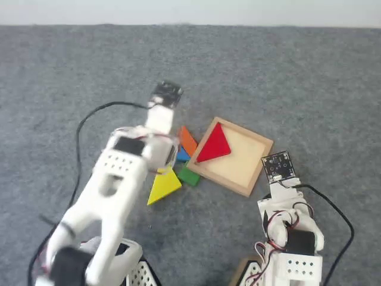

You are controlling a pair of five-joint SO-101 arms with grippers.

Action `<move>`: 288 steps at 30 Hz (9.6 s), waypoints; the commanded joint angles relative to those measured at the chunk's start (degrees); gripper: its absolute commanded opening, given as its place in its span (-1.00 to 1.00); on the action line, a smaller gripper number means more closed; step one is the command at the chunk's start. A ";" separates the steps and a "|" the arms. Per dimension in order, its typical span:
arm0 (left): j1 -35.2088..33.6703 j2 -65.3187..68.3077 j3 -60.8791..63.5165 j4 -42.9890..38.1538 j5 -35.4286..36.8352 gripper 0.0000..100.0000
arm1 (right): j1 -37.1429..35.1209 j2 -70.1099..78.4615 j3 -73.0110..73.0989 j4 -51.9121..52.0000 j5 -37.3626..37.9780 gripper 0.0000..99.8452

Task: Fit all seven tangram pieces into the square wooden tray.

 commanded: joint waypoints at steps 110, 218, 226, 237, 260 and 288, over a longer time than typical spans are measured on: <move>-16.53 13.36 -3.56 5.98 -11.43 -0.58 | -0.40 -1.27 1.05 0.75 -0.09 -0.98; -14.77 25.23 -4.35 6.33 -28.13 -0.50 | -0.40 -1.27 1.05 0.75 -0.09 -0.98; -16.44 25.23 -8.92 5.54 -26.73 -0.50 | -0.40 -1.27 1.05 0.75 -0.09 -0.98; -16.70 25.41 -9.27 3.43 -25.49 -0.49 | -0.40 -1.27 1.05 0.75 -0.09 -0.98; -15.12 5.80 -7.78 2.11 -19.52 -0.49 | -0.40 -1.27 1.05 0.75 -0.09 -0.98; -23.65 26.02 -23.16 13.45 -27.69 -0.44 | -0.40 -1.27 1.05 0.75 -0.09 -0.98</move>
